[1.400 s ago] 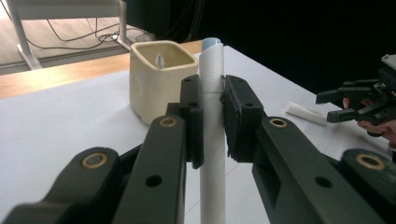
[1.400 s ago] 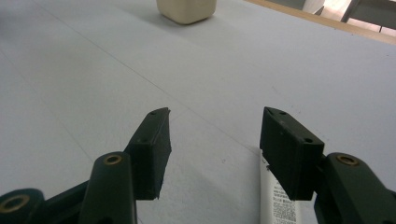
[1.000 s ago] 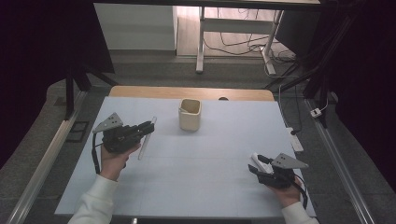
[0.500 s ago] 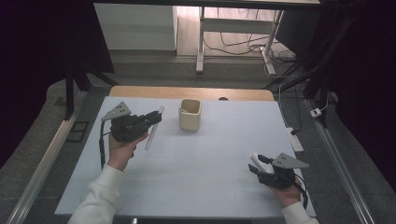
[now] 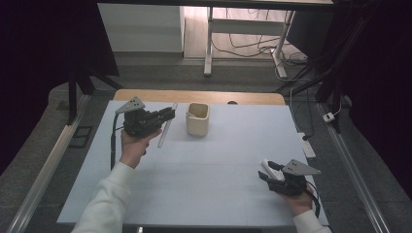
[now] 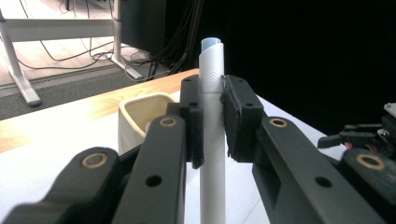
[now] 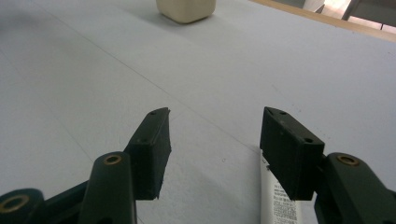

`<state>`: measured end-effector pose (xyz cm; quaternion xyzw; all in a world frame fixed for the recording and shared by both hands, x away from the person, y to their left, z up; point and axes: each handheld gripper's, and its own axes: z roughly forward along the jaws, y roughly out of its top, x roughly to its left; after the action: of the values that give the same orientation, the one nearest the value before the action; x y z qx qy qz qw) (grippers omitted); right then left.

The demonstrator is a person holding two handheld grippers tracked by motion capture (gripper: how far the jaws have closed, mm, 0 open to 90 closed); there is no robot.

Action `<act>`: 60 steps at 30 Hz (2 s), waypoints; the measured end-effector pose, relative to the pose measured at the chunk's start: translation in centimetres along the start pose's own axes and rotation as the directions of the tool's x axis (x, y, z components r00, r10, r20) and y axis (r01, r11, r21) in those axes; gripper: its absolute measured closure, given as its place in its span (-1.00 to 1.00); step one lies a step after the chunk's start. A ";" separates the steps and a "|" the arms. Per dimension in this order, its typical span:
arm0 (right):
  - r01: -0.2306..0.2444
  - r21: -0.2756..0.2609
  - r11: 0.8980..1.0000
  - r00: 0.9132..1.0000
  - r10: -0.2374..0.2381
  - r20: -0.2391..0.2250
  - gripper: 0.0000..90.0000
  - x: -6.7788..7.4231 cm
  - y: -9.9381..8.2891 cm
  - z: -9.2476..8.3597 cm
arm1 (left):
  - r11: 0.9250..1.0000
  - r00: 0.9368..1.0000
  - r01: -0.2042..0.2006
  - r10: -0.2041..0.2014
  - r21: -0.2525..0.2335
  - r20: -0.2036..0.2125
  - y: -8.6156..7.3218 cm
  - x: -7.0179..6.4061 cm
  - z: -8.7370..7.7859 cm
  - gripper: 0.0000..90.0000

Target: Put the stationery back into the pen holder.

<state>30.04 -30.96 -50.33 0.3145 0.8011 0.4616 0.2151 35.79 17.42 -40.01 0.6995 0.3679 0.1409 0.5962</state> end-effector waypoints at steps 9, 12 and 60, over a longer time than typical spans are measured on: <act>-0.002 0.004 1.000 1.000 0.002 0.004 -0.05 -0.1 0.0 0.0 | 1.000 1.000 0.021 -0.021 -0.003 -0.002 0.7 0.7 1.3 0.73; -0.001 0.005 1.000 1.000 0.001 0.004 -0.05 0.0 0.0 0.0 | 1.000 1.000 0.026 -0.026 -0.008 -0.003 0.9 0.8 1.7 0.73; -0.009 0.006 1.000 1.000 0.009 0.005 -0.05 -0.1 -0.2 0.0 | 0.999 0.997 -0.043 0.044 0.014 -0.061 3.8 0.8 10.0 0.73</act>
<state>30.07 -31.11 -50.45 0.3199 0.8005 0.4595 0.2139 44.01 10.57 -39.11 0.7064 0.3716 0.1731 0.5770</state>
